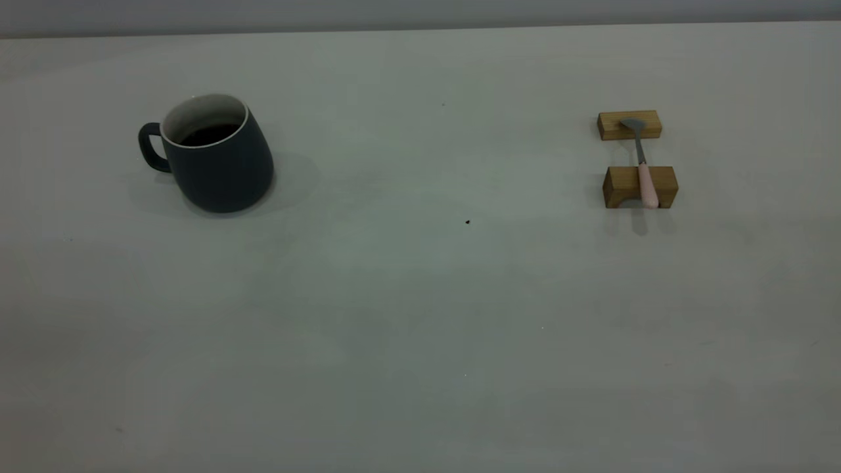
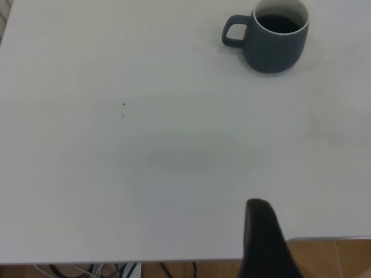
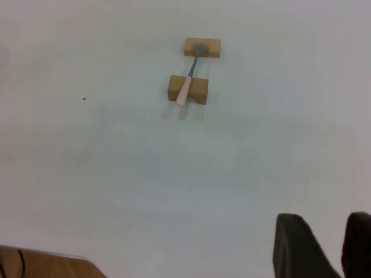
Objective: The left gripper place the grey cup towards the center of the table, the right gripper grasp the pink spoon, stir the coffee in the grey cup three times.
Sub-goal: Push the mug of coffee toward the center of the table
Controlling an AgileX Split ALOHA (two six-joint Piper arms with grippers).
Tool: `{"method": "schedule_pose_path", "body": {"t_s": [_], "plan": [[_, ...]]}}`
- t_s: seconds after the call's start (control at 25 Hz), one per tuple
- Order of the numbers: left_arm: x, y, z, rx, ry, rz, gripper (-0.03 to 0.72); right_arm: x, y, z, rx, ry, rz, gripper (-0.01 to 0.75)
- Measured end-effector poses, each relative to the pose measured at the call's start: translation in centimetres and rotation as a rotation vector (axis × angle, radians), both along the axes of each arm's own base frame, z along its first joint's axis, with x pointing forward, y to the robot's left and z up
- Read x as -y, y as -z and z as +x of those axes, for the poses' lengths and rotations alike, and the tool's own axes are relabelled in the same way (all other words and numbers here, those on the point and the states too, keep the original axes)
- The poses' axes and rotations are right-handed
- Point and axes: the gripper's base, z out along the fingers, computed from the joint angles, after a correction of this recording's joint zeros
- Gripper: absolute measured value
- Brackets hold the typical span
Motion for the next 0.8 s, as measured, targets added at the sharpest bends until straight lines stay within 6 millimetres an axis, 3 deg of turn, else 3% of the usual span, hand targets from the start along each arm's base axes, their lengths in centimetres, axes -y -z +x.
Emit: {"method": "schedule_pose_path", "body": {"t_s": [0.2,0.36,0.6,0.8], "plan": [[-0.3,-0.1,0.8,-0.062,-0.018,0.030,0.505,0.0,0.0,0.0,0.000,0.000,0.000,0.237],[-0.9,-1.7,3.4,-0.212,-0.053,0.102,0.505,0.0,0.0,0.0,0.000,0.000,0.000,0.237],[-1.1,-5.1,10.8,-0.349,0.027,0.199,0.524,0.0,0.0,0.0,-0.001,0.000,0.000,0.238],[-0.9,-5.4,18.1,-0.427,0.183,0.311,0.613,0.0,0.0,0.0,-0.001,0.000,0.000,0.238]]}}
